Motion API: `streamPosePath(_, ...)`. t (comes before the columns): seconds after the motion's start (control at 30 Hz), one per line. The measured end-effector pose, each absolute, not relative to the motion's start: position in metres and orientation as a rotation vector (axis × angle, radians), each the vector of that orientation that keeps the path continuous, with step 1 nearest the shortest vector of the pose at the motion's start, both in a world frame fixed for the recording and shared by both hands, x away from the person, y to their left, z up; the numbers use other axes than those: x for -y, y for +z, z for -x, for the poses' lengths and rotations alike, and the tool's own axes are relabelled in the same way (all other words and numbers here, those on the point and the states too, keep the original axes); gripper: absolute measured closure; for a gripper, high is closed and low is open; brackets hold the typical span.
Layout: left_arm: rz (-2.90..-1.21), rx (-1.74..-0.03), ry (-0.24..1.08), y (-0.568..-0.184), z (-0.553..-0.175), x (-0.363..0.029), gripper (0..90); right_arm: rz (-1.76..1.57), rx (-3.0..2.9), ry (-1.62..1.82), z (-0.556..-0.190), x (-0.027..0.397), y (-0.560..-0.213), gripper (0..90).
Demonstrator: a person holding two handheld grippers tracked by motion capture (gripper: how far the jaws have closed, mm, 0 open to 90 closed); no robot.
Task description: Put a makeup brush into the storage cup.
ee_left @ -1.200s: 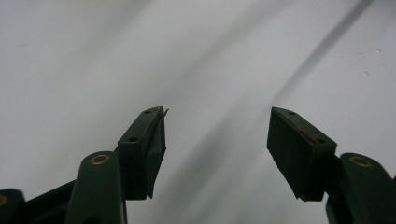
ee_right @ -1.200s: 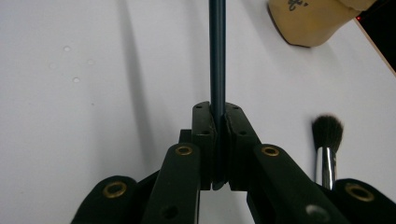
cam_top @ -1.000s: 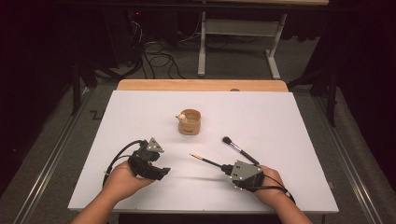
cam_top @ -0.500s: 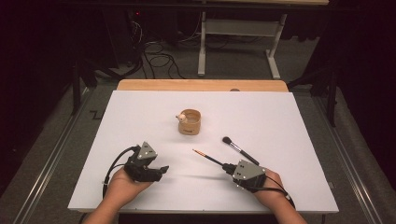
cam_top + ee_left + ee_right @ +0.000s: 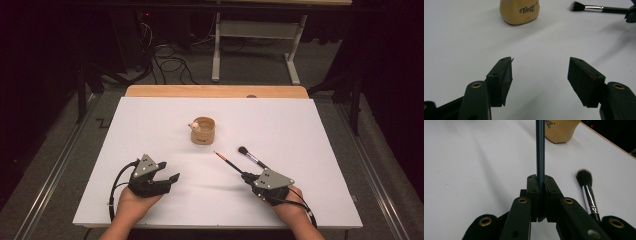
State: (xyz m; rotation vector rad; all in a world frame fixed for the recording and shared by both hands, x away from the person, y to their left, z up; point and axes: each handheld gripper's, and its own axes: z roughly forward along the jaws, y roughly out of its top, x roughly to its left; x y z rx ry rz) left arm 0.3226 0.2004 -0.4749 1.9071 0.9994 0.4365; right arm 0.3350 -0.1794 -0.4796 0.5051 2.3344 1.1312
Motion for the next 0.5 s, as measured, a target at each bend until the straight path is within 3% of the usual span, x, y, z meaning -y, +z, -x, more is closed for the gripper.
streamPosePath(0.5, -1.782, -1.016, 0.439, -0.481, -0.318, -0.212, 31.8, -0.614, -2.287, 1.287, -0.335, 0.187, -0.476, 86.0)
